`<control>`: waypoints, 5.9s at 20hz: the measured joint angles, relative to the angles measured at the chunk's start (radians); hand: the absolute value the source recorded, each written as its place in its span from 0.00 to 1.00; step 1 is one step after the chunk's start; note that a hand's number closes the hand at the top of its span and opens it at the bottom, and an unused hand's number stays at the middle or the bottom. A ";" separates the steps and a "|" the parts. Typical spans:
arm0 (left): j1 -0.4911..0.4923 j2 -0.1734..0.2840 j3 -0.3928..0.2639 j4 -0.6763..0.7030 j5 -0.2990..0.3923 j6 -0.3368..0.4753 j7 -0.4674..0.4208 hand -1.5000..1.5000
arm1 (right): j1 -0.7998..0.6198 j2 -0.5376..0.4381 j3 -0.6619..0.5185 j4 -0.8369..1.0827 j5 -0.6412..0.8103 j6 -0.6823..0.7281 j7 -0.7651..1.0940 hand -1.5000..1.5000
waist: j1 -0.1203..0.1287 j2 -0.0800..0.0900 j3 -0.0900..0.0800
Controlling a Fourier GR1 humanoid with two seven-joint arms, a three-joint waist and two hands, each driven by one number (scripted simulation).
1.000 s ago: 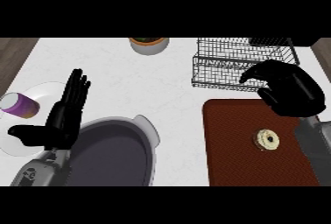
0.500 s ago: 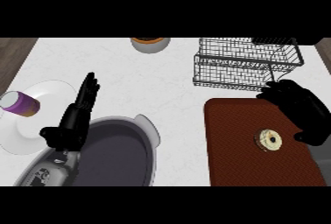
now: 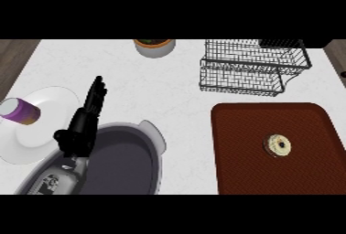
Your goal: Pick the cupcake from the tray and place it in the tiered basket
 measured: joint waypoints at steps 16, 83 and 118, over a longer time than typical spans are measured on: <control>-0.009 -0.007 0.003 0.006 -0.015 0.009 0.023 0.50 | -0.025 -0.029 -0.185 -0.601 0.588 0.036 -0.035 0.00 | -0.011 -0.003 0.000; 0.027 -0.125 0.076 -0.044 -0.172 -0.063 0.089 0.50 | 0.078 0.018 0.394 -0.060 1.865 -0.911 -1.021 0.00 | -0.013 -0.010 -0.009; 0.032 -0.194 0.171 -0.025 -0.240 -0.155 0.063 0.50 | 0.081 0.244 0.398 0.092 2.047 -0.929 -1.003 0.00 | -0.014 -0.010 -0.010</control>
